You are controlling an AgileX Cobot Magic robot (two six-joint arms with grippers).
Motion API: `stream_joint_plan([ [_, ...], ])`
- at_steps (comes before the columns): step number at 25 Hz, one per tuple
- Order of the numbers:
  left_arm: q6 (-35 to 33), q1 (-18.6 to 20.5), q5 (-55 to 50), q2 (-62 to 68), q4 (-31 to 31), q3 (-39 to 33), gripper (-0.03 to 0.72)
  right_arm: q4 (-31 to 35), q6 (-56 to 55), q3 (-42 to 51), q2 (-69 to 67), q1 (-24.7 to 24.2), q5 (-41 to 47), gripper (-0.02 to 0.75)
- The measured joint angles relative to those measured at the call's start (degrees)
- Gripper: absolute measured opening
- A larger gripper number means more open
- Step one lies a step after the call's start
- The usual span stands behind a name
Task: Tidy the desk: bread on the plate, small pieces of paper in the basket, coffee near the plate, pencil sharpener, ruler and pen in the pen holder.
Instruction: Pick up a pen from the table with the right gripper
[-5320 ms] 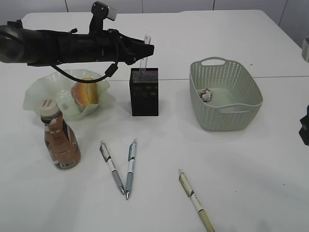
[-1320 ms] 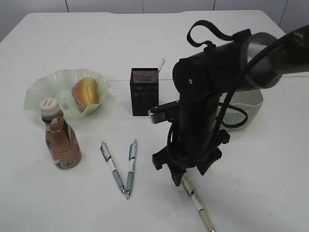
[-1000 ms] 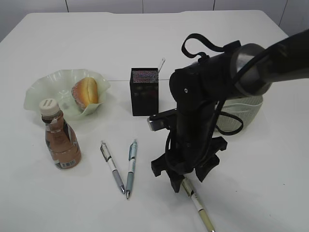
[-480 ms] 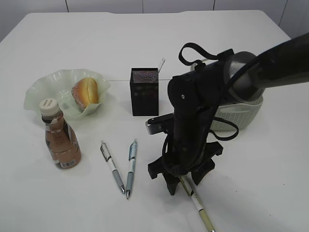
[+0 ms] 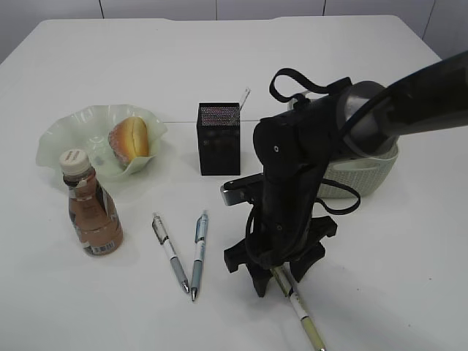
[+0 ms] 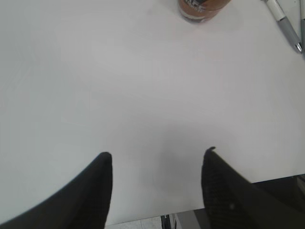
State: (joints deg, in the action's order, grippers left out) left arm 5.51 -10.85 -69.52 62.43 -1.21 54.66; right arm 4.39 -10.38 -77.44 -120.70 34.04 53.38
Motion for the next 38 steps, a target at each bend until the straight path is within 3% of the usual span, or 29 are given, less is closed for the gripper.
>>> stream_joint_plan([
  [6,0.0,0.0,0.3,0.0,0.0,0.0,0.433,0.0,0.0,-0.1,-0.1,0.0,0.0,0.468],
  [9,0.0,0.0,0.3,0.0,0.0,0.0,0.433,0.0,0.0,-0.1,-0.4,0.0,0.0,0.431],
  [17,0.0,0.0,0.7,0.0,0.0,0.0,0.434,-0.1,0.0,-0.3,-0.4,0.0,0.1,0.162],
  [19,0.0,0.0,0.7,0.0,0.0,0.0,0.433,-0.1,0.0,-0.3,-0.4,0.0,0.1,0.125],
  [31,0.0,0.0,0.7,0.0,0.6,0.0,0.433,0.4,2.9,-0.6,0.8,0.0,0.3,0.108],
  [38,0.0,0.0,0.8,0.0,1.2,0.0,0.433,2.2,3.9,-6.4,6.5,-1.2,0.3,0.107],
])
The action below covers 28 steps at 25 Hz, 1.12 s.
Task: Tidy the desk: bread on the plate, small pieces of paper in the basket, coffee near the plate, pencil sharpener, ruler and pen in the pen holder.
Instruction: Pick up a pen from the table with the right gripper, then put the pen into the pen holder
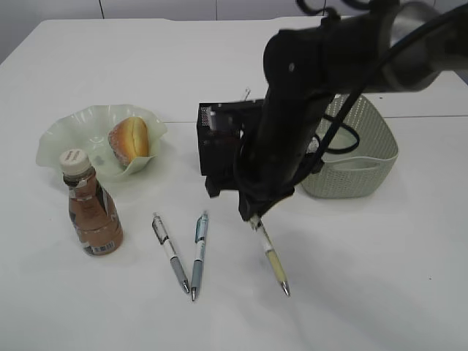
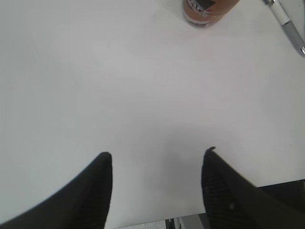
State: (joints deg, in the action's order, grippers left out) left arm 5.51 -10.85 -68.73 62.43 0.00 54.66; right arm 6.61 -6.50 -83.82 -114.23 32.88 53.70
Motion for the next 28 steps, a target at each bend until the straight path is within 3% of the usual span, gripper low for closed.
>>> stream_joint_plan([
  [13,0.0,0.0,0.0,0.0,0.0,0.0,0.433,23.6,21.7,-13.3,2.1,-13.0,-3.0,0.106],
  [23,0.0,0.0,0.0,0.0,0.0,-0.1,0.434,42.2,47.7,-13.5,2.1,-15.1,-18.1,0.106],
  [28,0.0,0.0,0.0,0.0,0.0,-0.1,0.433,57.1,60.7,-13.7,-0.7,-16.5,-20.2,0.106],
])
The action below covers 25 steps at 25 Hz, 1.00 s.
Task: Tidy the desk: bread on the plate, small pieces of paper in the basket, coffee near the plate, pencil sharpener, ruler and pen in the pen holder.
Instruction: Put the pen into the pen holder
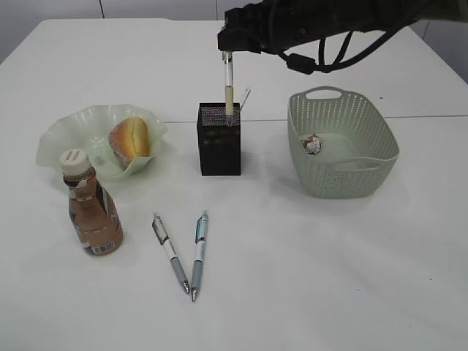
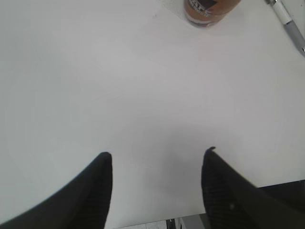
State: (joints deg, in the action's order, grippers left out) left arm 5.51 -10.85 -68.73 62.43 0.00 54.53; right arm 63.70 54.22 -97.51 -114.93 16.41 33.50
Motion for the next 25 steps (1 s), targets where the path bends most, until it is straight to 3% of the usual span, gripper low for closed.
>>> stream_joint_plan([
  [6,0.0,0.0,0.0,0.0,0.0,0.0,0.433,14.0,17.8,-0.3,-4.3,-1.7,-1.3,0.106],
  [17,0.0,0.0,0.0,0.0,0.0,0.0,0.433,35.3,39.5,-1.9,-9.3,-1.7,-1.3,0.106],
  [25,0.0,0.0,0.9,0.0,0.0,0.0,0.433,38.4,50.3,-2.5,-12.9,-1.7,-0.4,0.106],
])
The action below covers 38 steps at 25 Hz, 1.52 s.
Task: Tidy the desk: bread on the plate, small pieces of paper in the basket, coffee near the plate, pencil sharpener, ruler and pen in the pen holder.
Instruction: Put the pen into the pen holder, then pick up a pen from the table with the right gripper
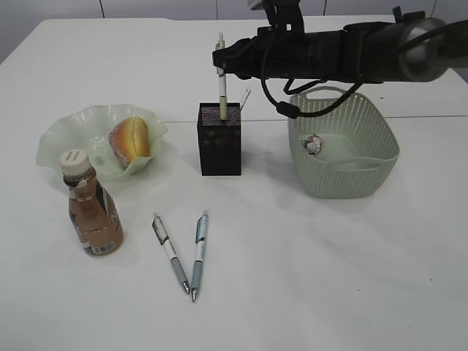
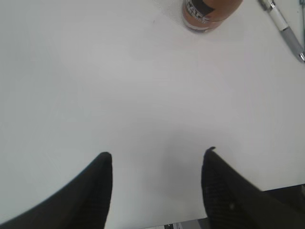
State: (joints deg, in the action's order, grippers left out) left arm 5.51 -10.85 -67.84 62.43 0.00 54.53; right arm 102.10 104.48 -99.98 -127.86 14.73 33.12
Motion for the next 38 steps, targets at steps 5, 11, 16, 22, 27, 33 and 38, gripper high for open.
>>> stream_joint_plan([
  [5,0.0,0.0,0.0,0.0,0.0,0.0,0.433,0.1,2.4,-0.1,-1.0,0.0,1.0,0.144],
  [11,0.0,0.0,0.1,0.0,0.0,0.0,0.433,0.1,2.8,-0.1,-1.8,0.0,2.1,0.339],
  [16,0.0,0.0,0.2,0.0,-0.3,0.0,0.433,-0.2,-0.4,-0.1,-1.7,0.0,2.7,0.382],
  [22,0.0,0.0,0.5,0.0,0.0,0.0,0.433,-17.0,-21.5,-0.1,5.5,0.0,3.3,0.386],
  [27,0.0,0.0,2.6,0.0,0.0,0.0,0.433,-44.1,-53.0,-0.2,14.3,0.0,9.3,0.386],
  [33,0.0,0.0,5.9,0.0,-2.0,0.0,0.433,-68.8,-84.2,-0.3,19.5,2.2,22.9,0.386],
  [38,0.0,0.0,6.1,0.0,-3.4,0.0,0.433,-85.0,-101.6,-0.3,20.4,10.5,28.1,0.386],
])
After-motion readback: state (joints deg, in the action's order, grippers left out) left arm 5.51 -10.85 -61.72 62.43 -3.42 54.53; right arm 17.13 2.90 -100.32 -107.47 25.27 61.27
